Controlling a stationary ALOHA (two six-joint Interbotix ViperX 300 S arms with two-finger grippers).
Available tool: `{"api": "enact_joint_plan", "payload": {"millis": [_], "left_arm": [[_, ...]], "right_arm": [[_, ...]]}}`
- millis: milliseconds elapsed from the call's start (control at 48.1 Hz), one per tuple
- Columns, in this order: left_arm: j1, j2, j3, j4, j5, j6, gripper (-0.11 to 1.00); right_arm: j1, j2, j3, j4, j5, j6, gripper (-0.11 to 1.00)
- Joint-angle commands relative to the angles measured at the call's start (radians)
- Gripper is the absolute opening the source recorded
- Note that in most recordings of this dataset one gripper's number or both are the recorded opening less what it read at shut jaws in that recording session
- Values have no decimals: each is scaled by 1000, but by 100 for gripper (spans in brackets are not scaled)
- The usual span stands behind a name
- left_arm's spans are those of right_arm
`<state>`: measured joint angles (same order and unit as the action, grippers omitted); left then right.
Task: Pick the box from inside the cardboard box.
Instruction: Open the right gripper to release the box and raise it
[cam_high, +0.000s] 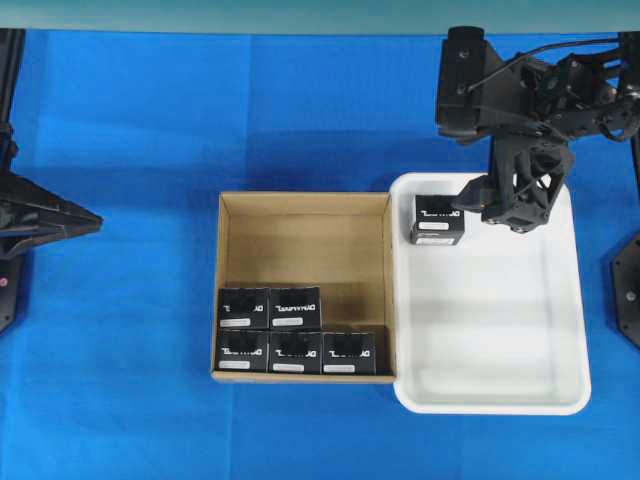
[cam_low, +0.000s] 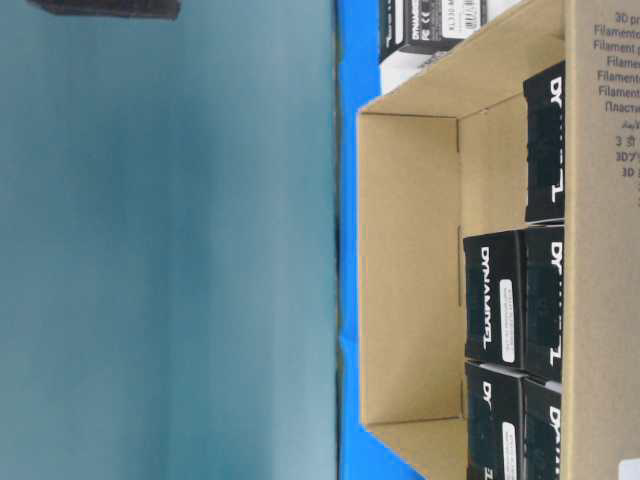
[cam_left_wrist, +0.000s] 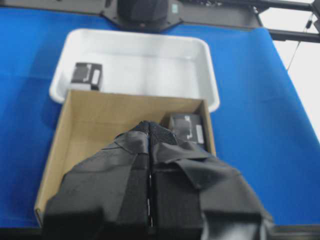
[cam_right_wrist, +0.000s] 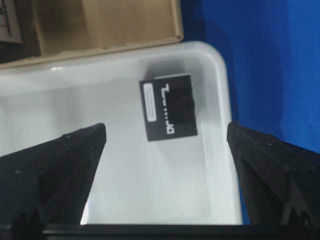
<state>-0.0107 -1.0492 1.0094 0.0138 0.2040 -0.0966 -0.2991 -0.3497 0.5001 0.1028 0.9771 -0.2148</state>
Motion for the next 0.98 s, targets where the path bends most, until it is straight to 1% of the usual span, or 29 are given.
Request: {"api": "enact_joint_plan", "payload": {"millis": [0,208,541,811,957], "left_arm": [[0,8,-20,3,-5,-2,-5],[0,6,-20,3,-5,-2,-5],[2,5,-20,3,-25,0,-5],[0,0,-6,2,-18,0,-5],[0,-2,-6,2,-18,2,-5]], "right_arm": [[3,-6,-2,2,-9,2,97],[3,-20,17,2,-28,0,97],[-2,-69,83,2,-103,2,97],[-8,-110,137,-3,-110,31,97],[-6,-121,152,-3,-109,35,97]]}}
